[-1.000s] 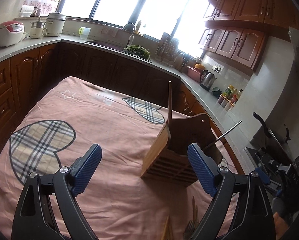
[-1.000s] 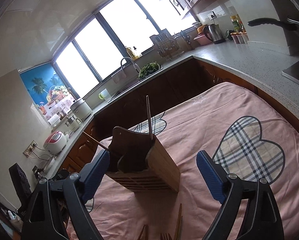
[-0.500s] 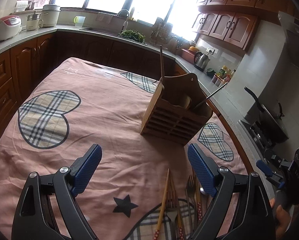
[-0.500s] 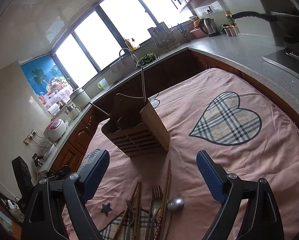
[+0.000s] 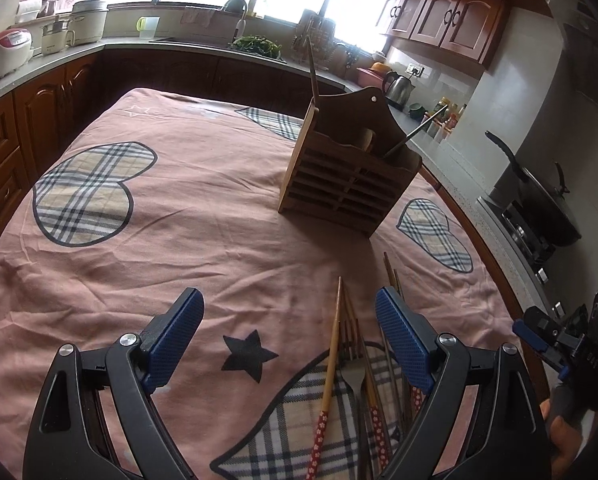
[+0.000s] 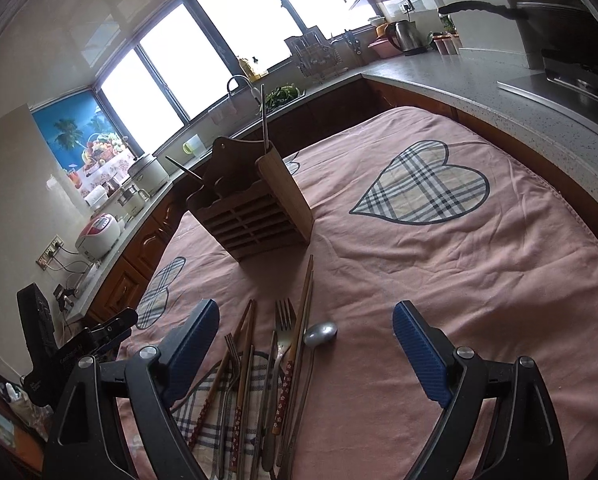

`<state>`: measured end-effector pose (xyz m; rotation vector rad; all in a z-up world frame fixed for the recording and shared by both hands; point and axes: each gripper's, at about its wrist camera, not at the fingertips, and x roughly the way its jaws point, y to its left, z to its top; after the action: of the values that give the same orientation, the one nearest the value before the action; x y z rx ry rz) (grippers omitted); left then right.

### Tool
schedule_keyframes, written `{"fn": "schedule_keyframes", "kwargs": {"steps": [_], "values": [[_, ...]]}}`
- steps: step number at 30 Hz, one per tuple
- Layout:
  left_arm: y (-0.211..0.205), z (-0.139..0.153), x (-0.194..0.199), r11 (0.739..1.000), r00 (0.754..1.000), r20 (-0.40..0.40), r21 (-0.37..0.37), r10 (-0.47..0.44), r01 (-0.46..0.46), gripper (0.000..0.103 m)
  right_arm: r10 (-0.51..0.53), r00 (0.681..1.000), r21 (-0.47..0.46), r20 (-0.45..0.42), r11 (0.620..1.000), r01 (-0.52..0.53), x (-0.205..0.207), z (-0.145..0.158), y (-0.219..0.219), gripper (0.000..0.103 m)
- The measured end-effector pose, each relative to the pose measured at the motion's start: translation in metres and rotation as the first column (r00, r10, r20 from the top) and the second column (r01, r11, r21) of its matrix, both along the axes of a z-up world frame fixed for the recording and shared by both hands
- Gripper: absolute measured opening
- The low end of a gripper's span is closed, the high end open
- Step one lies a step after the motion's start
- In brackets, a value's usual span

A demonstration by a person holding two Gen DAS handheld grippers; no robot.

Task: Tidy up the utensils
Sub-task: 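Move both grippers back over the utensil pile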

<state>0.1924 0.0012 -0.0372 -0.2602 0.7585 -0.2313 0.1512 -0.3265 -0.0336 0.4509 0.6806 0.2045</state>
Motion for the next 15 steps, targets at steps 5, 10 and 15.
{"fn": "schedule_keyframes", "kwargs": {"steps": [5,10,15], "values": [[-0.007,-0.01,0.003,0.999,0.999,-0.03,0.027,-0.026,0.027,0.09,0.016,0.999,-0.015,-0.039,1.0,-0.016,-0.001,-0.015,0.006,0.089],[-0.015,-0.016,0.011,0.996,0.997,-0.057,0.064,-0.051,0.055,0.09,0.017,0.998,-0.05,-0.062,0.999,-0.02,0.001,-0.022,0.014,0.082],[-0.027,-0.023,0.024,0.99,0.992,-0.09,0.101,-0.09,0.098,0.089,0.047,0.993,-0.067,-0.111,0.996,-0.055,0.011,-0.031,0.024,0.061]]}}
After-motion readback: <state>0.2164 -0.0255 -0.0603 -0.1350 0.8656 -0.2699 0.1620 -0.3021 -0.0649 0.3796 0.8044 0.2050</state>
